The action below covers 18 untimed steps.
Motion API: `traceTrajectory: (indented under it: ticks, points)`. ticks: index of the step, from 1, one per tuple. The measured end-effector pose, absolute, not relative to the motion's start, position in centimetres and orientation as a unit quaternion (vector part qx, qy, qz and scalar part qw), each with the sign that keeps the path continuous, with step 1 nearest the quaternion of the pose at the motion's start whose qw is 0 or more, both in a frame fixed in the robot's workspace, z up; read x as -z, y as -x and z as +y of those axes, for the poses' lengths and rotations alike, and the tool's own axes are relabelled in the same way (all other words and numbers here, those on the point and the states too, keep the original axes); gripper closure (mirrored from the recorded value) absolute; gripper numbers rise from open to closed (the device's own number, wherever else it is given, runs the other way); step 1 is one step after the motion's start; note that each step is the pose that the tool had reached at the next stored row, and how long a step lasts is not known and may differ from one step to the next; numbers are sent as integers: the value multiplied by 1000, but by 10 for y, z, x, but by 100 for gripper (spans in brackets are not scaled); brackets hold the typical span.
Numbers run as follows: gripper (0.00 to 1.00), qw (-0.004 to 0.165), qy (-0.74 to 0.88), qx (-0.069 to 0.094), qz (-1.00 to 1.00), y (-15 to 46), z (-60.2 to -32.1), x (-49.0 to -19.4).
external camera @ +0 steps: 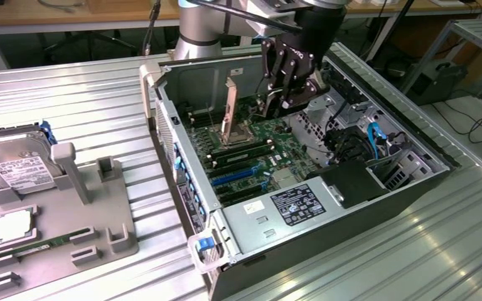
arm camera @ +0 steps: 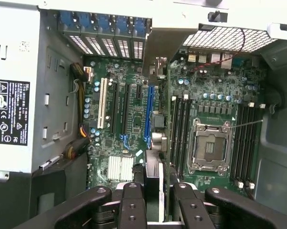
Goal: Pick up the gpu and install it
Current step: 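Insert the gpu into the slot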
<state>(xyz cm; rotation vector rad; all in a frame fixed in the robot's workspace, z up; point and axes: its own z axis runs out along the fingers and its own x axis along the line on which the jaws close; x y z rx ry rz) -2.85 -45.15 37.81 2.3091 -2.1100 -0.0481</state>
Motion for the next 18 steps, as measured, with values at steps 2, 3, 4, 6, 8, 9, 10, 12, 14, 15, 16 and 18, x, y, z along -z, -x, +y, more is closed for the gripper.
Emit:
traceTrajectory:
  ticks: [2, 3, 4, 6, 8, 9, 10, 12, 14, 15, 16, 18]
  points:
    - [73, 7, -738, 15, -674, 28, -451, -378]
    - [73, 7, -738, 15, -674, 29, -451, -377]
    - [73, 7, -738, 15, -674, 28, -451, -377]
    - [73, 7, -738, 15, -674, 29, -451, -376]
    - [73, 7, -738, 15, -674, 29, -451, -376]
    - [73, 7, -738, 15, -674, 29, -451, -375]
    - [73, 7, -738, 15, -674, 29, -451, -375]
    - [73, 7, -738, 15, -674, 28, -451, -374]
    - [73, 7, -738, 15, -674, 29, -451, -374]
    - [73, 7, -738, 15, -674, 29, -451, -374]
    - [73, 7, -738, 15, -674, 29, -451, -373]
    - [73, 7, -738, 15, -674, 29, -451, -373]
